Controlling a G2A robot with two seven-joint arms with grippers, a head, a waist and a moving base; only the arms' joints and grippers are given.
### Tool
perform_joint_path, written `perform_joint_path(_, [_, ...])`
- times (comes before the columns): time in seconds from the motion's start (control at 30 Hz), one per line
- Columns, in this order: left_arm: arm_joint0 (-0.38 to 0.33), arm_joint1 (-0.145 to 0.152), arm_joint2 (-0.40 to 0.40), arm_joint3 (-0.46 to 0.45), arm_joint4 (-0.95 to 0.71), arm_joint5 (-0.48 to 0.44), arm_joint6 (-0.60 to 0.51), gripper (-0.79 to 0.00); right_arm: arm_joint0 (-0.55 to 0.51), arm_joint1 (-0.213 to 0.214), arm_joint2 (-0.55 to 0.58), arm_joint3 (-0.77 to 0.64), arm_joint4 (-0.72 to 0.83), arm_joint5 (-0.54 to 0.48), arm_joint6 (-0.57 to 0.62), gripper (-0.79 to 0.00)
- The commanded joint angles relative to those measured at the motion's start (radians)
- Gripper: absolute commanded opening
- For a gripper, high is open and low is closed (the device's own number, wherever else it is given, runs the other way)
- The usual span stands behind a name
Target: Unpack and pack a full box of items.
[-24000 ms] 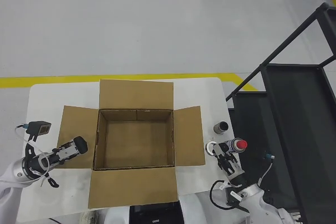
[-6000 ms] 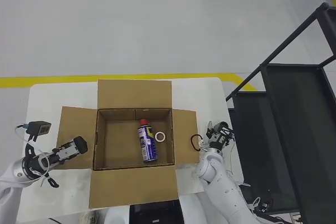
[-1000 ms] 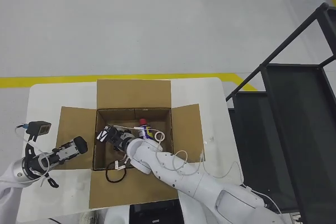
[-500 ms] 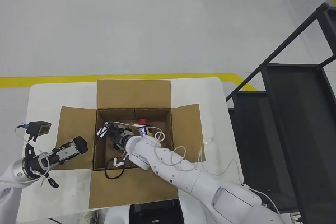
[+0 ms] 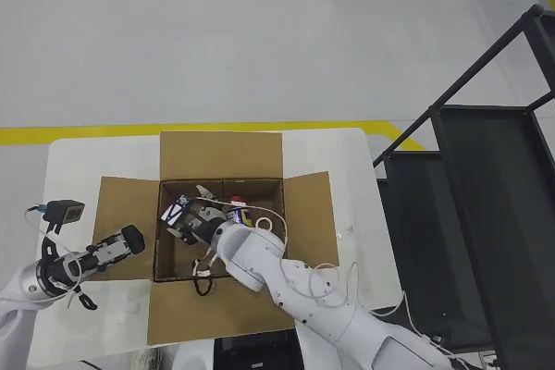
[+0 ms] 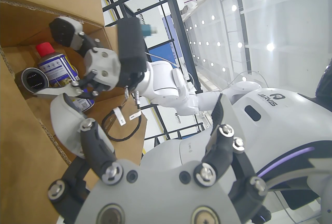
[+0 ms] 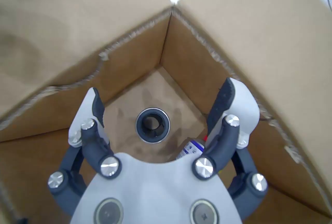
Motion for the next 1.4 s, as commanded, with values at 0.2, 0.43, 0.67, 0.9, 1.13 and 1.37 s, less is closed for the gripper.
perform_joint_path(0.2, [0.0,0.0,0.0,0.0,0.0,0.0,0.0,0.0,-0.325,0.087,0.114,-0.375,-0.039,-0.237,-0.223,0.0])
perform_joint_path(0.43, [0.0,0.0,0.0,0.0,0.0,0.0,0.0,0.0,-0.505,0.144,0.302,-0.47,0.242,-0.57,-0.426,0.0])
perform_joint_path(0.67, [0.0,0.0,0.0,0.0,0.0,0.0,0.0,0.0,-0.628,0.185,0.458,-0.47,0.475,-0.742,-0.413,0.0])
perform_joint_path(0.9, [0.0,0.0,0.0,0.0,0.0,0.0,0.0,0.0,-0.726,0.219,0.587,-0.497,0.684,-0.819,-0.351,0.0])
perform_joint_path(1.13, [0.0,0.0,0.0,0.0,0.0,0.0,0.0,0.0,-0.769,0.228,0.633,-0.521,0.729,-0.82,-0.358,0.0])
perform_joint_path(1.37, [0.0,0.0,0.0,0.0,0.0,0.0,0.0,0.0,-0.769,0.228,0.633,-0.521,0.729,-0.82,-0.358,0.0])
